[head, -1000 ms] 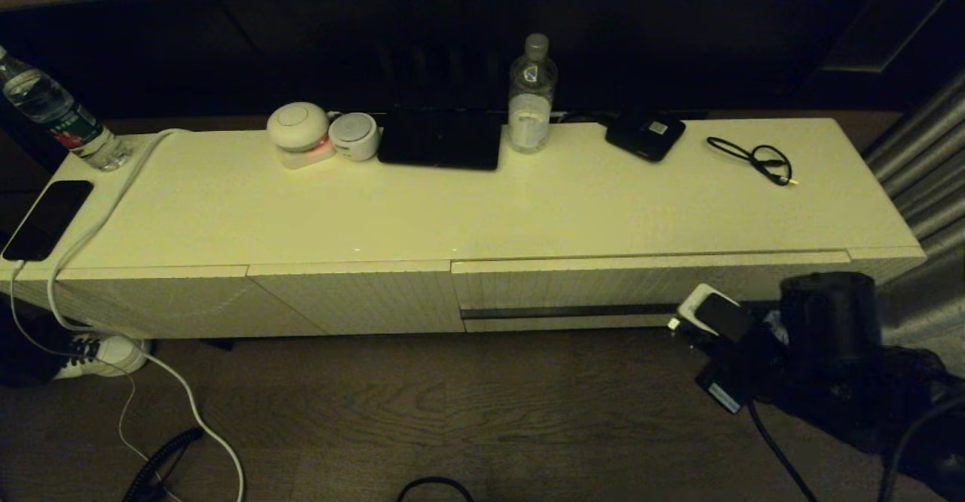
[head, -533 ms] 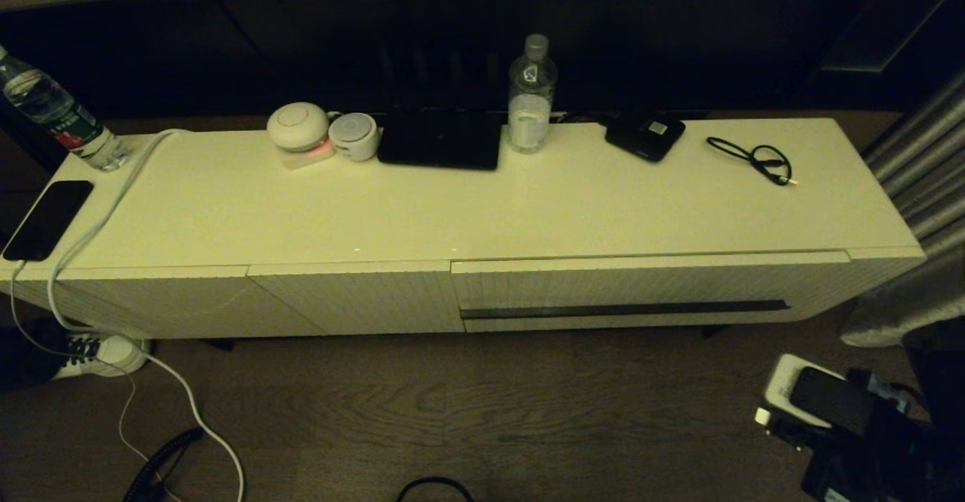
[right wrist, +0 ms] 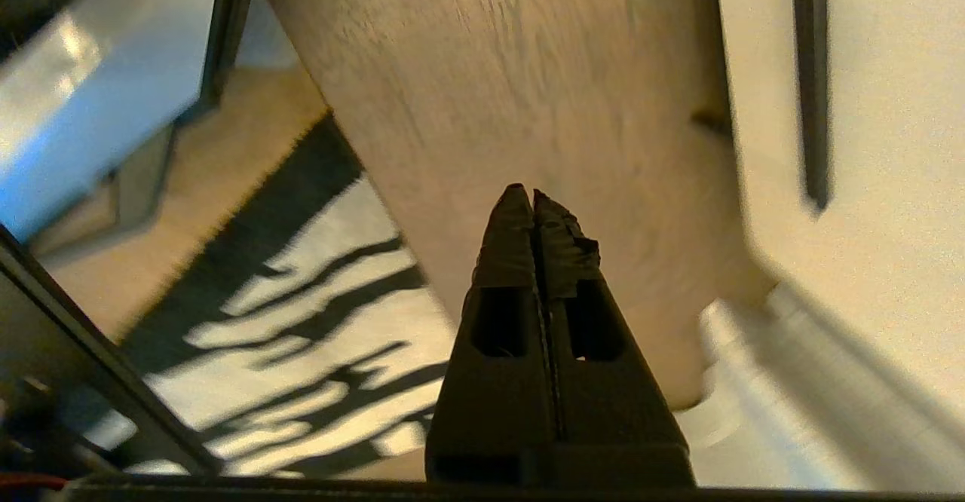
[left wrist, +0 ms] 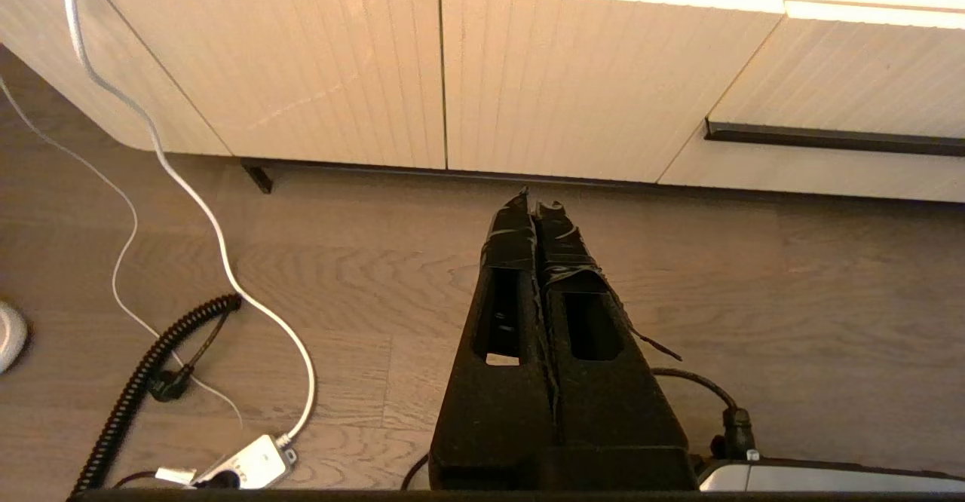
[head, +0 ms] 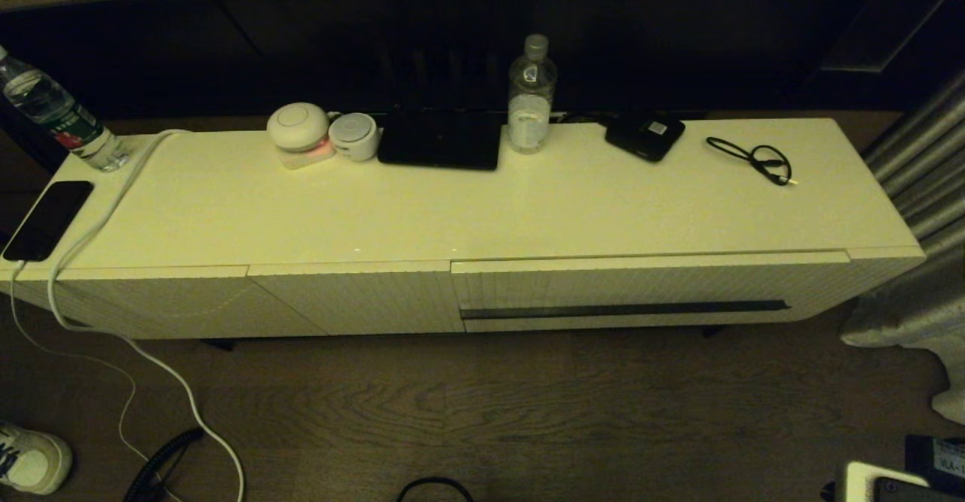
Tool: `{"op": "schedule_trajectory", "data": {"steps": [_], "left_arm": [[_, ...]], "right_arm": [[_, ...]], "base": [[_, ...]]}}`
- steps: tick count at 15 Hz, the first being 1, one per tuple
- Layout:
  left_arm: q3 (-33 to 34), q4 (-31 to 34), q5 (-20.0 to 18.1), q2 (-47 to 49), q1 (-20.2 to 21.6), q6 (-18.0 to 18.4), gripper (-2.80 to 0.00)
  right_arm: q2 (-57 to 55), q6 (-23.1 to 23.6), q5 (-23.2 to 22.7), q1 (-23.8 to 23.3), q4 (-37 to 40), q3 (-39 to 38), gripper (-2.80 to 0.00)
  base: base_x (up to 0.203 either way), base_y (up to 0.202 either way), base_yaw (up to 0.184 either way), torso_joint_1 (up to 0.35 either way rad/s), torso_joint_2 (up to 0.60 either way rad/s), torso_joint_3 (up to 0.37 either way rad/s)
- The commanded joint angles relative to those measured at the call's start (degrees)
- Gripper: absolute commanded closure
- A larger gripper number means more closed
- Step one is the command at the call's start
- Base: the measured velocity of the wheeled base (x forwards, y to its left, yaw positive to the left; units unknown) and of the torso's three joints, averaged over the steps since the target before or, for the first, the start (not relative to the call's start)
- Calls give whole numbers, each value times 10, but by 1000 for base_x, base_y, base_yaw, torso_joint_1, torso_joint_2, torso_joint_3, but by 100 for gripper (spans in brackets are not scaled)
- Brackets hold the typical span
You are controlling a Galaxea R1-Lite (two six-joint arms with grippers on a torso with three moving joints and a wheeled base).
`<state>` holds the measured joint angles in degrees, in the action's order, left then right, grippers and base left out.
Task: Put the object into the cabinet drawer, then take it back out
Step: Open the drawer
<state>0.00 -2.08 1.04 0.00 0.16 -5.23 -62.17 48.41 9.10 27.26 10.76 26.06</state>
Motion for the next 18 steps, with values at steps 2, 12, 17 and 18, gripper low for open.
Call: {"op": "schedule_trajectory", "data": {"steps": [2, 12, 17, 18], "left_arm": [[0, 0, 0, -1, 0, 0, 0], [0, 0, 0, -1, 0, 0, 0], [0, 0, 0, -1, 0, 0, 0], [0, 0, 0, -1, 0, 0, 0]], "right_arm": [[-46, 98, -27, -3, -13, -4, 0], [-262, 240, -43, -15, -128, 56, 0], [-336, 245, -39, -21, -240, 54, 0], [-339, 245, -37, -21, -250, 45, 0]], "base": [[0, 0, 0, 0, 0, 0], [0, 0, 0, 0, 0, 0], [0, 0, 0, 0, 0, 0], [0, 0, 0, 0, 0, 0]]}}
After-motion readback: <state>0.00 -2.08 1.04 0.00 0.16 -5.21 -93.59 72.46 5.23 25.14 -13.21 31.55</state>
